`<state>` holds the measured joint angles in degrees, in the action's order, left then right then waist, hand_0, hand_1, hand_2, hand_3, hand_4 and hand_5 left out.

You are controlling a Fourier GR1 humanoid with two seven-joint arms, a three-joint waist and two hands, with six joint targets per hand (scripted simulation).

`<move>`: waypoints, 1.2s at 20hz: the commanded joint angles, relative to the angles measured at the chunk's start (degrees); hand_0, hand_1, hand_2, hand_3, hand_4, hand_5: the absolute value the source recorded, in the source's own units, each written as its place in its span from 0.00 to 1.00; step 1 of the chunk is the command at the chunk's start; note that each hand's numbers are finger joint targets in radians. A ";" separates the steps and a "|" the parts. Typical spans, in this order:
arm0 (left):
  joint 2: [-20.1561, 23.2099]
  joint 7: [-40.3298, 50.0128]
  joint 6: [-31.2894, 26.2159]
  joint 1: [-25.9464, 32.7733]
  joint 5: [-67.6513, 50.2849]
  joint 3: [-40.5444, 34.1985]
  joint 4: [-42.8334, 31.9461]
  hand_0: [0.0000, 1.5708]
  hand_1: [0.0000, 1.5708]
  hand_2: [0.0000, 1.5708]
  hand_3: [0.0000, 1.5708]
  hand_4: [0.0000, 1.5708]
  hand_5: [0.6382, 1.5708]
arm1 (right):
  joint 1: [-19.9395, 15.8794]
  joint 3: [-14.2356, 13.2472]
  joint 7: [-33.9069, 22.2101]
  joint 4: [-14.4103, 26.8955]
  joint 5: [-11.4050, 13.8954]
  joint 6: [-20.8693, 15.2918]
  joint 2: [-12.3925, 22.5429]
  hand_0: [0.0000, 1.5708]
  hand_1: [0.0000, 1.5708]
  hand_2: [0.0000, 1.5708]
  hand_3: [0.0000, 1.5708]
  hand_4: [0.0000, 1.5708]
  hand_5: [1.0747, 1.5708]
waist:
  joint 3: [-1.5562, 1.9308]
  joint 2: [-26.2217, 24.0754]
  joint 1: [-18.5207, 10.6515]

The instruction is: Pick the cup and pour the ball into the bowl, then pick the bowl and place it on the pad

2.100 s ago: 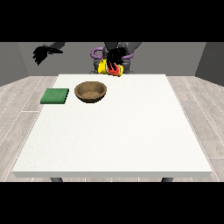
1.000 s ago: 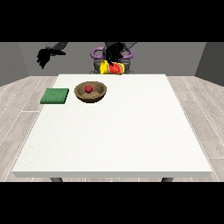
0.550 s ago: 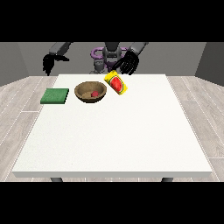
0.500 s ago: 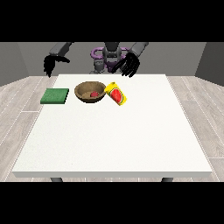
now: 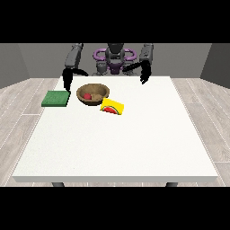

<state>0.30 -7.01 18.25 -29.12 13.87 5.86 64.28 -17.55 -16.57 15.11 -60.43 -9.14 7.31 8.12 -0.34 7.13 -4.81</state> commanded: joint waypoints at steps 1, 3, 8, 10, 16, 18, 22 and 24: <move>2.24 -8.78 -7.64 4.55 -7.23 -3.39 -0.04 0.00 0.00 0.00 0.00 0.00 0.99 | -1.46 1.34 -1.92 -0.72 0.96 -4.08 -2.45 0.00 0.00 0.00 0.00 0.20 1.00 | 0.29 0.21 -0.26; 2.81 -11.47 -9.19 7.54 -6.58 -2.09 1.72 0.00 0.00 0.00 0.00 0.00 0.99 | -2.05 -0.07 0.89 3.56 0.07 -3.79 -2.17 0.00 0.00 0.00 0.00 0.21 1.00 | 0.34 0.61 -1.98; 5.37 -5.37 -12.85 4.59 -8.37 -4.04 6.45 0.00 0.00 0.00 0.00 0.00 0.99 | -6.15 -2.94 6.43 13.80 -0.94 -4.49 -0.12 0.00 0.00 0.00 0.00 0.17 0.99 | 0.38 1.84 -3.94; 5.54 -3.64 -12.99 4.86 -8.20 -4.31 7.54 0.00 0.00 0.00 0.00 0.00 0.99 | -7.66 -2.03 7.96 16.76 -0.19 -5.24 -0.44 0.00 0.00 0.00 0.00 0.16 0.99 | 0.38 1.11 -3.43; 7.76 -8.96 -14.82 7.12 -8.70 -6.83 7.31 0.00 0.00 0.00 0.00 0.00 0.99 | -9.30 -1.34 13.09 23.14 -0.07 -2.63 1.33 0.00 0.00 0.00 0.00 0.07 0.99 | 0.37 3.53 -2.06; 5.34 -7.32 -13.41 6.41 -7.27 -4.11 11.34 0.00 0.00 0.00 0.00 0.00 0.99 | -10.36 -2.66 17.03 26.83 -0.62 -2.24 1.73 0.00 0.00 0.00 0.00 0.06 0.99 | 0.40 5.87 -4.16; 6.67 -7.09 -15.07 9.73 -8.55 -6.46 9.14 0.00 0.00 0.00 0.00 0.00 0.99 | -11.67 -0.86 13.51 27.74 -0.87 -5.48 -1.82 0.00 0.00 0.00 0.00 0.09 0.99 | 0.36 1.99 -2.40; 5.83 -5.52 -14.49 8.02 -8.43 -5.38 11.32 0.00 0.00 0.00 0.00 0.00 0.99 | -9.01 -3.73 9.58 30.72 -2.73 -7.61 -2.13 0.00 0.00 0.00 0.00 0.30 0.95 | 0.39 3.31 -3.25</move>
<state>6.84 -13.70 3.82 -21.51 5.56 -0.17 73.91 -28.60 -18.59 28.68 -34.09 -10.28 2.01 7.50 -0.33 9.89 -7.52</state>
